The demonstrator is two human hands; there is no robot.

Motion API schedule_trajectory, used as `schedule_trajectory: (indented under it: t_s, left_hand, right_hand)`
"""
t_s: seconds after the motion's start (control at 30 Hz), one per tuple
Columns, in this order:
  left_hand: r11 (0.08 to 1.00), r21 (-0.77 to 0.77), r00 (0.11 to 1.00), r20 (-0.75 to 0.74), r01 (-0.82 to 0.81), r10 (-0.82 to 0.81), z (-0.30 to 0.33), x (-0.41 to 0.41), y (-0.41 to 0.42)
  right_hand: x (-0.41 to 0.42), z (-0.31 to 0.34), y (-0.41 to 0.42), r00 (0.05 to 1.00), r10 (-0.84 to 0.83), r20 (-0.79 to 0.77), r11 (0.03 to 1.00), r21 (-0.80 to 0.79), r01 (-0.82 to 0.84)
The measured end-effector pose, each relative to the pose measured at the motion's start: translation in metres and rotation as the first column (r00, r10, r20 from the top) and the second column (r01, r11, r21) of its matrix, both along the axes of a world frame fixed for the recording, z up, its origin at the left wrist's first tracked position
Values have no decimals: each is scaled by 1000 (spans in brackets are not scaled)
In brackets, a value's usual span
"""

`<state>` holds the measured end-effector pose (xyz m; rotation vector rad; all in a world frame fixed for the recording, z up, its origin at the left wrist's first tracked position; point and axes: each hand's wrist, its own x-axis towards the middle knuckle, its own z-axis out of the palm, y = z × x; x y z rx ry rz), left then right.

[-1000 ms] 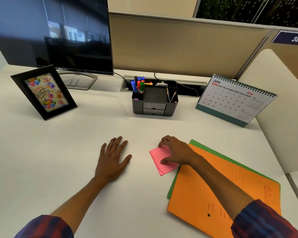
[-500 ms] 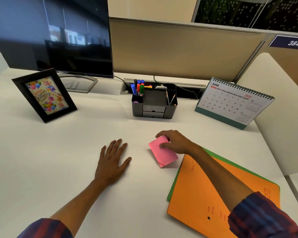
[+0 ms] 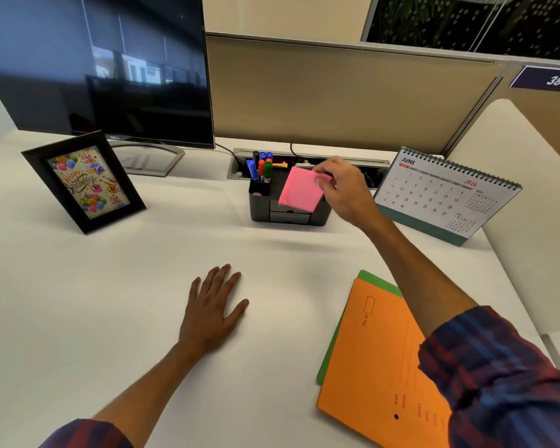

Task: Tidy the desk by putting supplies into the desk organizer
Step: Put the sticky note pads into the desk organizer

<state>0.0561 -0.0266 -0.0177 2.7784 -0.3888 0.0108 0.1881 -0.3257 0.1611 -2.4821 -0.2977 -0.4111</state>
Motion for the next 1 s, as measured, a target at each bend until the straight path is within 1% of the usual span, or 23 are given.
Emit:
schedule_trajectory:
  t_s: [0.13, 0.23, 0.3, 0.47, 0.67, 0.83, 1.0]
  left_hand:
    - [1000, 2, 1000, -5, -1, 1, 0, 1, -1]
    - [1000, 7, 1000, -8, 0, 0, 1, 0, 0]
    - [1000, 8, 1000, -10, -2, 2, 1, 0, -1]
    - [1000, 2, 1000, -9, -6, 6, 3, 0, -2]
    - [1000, 4, 1000, -17, -9, 9, 4, 0, -2]
    - [1000, 12, 1000, -17, -9, 9, 4, 0, -2]
    - [1000, 13, 1000, -20, -8, 8, 4, 0, -1]
  right_hand:
    - [24, 10, 2, 975, -85, 205, 996, 14, 84]
    - [40, 18, 8, 947, -139, 291, 988, -26, 153]
    - [50, 22, 13, 933, -164, 320, 982, -36, 185]
    - [74, 23, 22, 932, -173, 317, 966, -128, 223]
    - [99, 13, 30, 960, -150, 235, 941, -265, 212]
    - [110, 1, 36, 977, -141, 162, 936, -300, 184]
    - [117, 3, 44, 977, -107, 183, 938, -306, 160]
